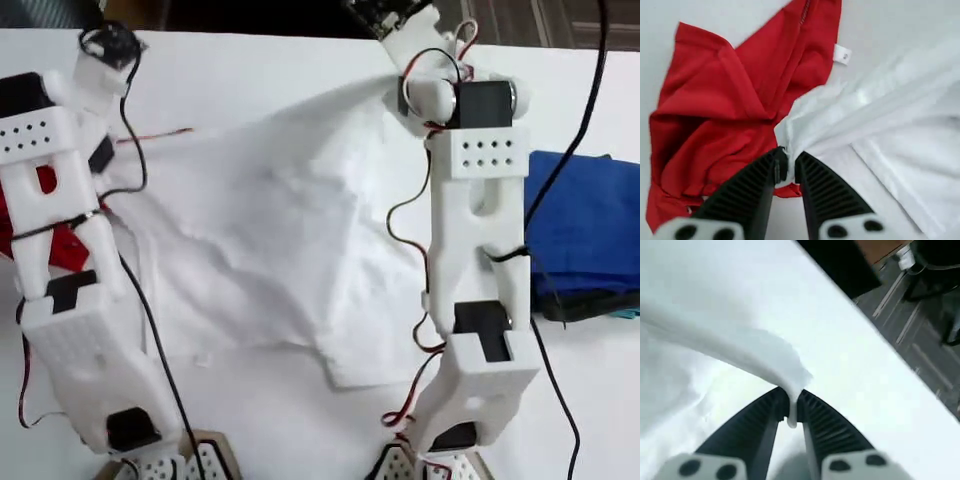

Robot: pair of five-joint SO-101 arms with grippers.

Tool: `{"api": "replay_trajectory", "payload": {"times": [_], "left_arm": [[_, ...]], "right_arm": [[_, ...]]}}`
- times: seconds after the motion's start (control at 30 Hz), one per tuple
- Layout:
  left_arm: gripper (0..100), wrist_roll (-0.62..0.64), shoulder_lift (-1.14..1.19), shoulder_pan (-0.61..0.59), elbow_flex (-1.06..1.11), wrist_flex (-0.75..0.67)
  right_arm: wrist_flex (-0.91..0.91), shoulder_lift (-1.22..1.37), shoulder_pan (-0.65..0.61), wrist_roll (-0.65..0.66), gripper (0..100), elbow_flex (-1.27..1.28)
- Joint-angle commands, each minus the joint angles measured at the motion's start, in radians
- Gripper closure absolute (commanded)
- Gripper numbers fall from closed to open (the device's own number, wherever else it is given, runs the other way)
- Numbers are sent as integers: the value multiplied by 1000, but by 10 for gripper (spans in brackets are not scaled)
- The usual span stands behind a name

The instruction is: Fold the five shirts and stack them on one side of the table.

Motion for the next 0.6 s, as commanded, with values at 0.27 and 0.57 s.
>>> {"api": "replay_trajectory", "payload": {"times": [0.27,0.57], "left_arm": [[975,-103,-514,15,553,11],[975,-178,-824,-6,963,-40]], "right_arm": [[220,-124,12,-15,978,-11],[177,-430,7,-11,978,440]]}}
